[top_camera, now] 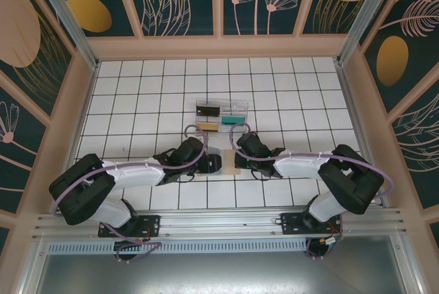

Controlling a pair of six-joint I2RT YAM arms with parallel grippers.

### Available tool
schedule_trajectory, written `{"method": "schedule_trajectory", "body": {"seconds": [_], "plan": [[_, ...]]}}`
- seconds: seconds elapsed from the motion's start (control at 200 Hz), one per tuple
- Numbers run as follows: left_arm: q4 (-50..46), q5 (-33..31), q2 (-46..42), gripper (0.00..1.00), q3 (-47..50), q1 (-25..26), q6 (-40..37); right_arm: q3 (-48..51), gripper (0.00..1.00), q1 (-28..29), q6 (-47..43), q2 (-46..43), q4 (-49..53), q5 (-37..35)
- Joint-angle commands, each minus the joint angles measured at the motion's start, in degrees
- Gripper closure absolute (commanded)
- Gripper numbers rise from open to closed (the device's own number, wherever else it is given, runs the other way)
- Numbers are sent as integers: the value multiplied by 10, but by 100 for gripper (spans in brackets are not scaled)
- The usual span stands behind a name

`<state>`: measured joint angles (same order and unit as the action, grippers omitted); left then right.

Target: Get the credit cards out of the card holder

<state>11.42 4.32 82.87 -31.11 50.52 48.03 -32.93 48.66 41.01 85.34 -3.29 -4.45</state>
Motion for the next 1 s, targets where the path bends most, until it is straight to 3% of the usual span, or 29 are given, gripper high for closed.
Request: {"method": "schedule_trajectory", "body": {"seconds": [0.0,0.08,0.14,0.23,0.651,0.801,0.996], "plan": [[28,22,-12,36,4,-2,-8,6,88,5,9,9,-10,10],[28,24,-12,30,3,-2,-11,6,88,5,10,9,-9,9],[27,24,-13,18,3,-2,-11,6,88,5,10,8,-9,9],[40,34,-14,16,6,-2,-8,7,88,5,10,9,-10,9],[158,112,0,53,-4,0,30,20,88,1,22,-9,-21,3],[165,115,21,55,2,1,38,19,88,1,22,-10,-21,5],[100,54,-18,57,5,1,17,14,88,-1,20,-19,-7,-1]]}}
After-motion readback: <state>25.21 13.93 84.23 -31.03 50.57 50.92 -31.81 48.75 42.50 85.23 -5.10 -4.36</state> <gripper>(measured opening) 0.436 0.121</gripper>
